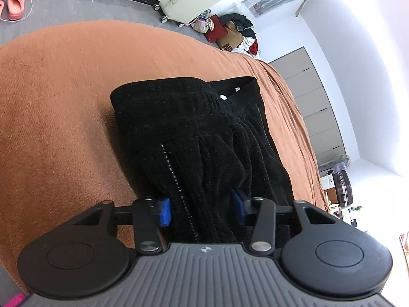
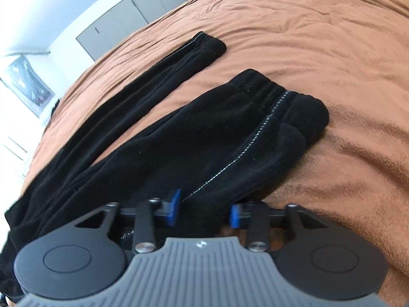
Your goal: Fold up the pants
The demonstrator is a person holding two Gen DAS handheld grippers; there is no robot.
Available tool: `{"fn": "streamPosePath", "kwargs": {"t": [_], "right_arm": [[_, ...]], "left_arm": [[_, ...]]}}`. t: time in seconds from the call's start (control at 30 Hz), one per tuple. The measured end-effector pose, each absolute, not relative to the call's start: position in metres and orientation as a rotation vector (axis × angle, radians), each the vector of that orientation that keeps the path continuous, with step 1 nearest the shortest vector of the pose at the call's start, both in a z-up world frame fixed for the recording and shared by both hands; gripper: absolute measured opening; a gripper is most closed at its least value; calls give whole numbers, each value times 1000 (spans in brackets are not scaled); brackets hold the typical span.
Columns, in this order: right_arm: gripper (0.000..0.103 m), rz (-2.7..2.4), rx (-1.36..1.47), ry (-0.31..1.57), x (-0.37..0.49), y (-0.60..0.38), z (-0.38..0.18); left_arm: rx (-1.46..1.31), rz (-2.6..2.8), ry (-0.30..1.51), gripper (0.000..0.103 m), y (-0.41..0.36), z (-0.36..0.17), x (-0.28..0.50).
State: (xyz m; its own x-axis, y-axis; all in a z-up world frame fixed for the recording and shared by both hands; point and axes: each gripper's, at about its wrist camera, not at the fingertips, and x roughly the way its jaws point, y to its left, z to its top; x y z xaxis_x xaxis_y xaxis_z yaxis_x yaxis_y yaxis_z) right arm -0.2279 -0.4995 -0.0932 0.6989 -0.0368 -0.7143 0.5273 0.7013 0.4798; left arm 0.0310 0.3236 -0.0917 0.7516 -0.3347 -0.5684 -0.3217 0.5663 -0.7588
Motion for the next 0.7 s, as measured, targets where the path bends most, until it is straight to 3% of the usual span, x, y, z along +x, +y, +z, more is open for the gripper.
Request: {"fn": "streamPosePath", "kwargs": {"t": [0.07, 0.17, 0.4, 0.7], "right_arm": [[25, -330, 812, 706, -231, -508, -98], [20, -329, 839, 706, -229, -511, -103], [6, -342, 910, 601, -242, -508, -100], [4, -320, 959, 481, -252, -501, -84]], "left_arm": [[-983, -2, 754, 36, 323, -89, 33], [-968, 2, 755, 28, 322, -87, 33], [-982, -24, 699, 22, 319, -83, 30], [-975, -24, 659, 20, 310, -60, 30]]}}
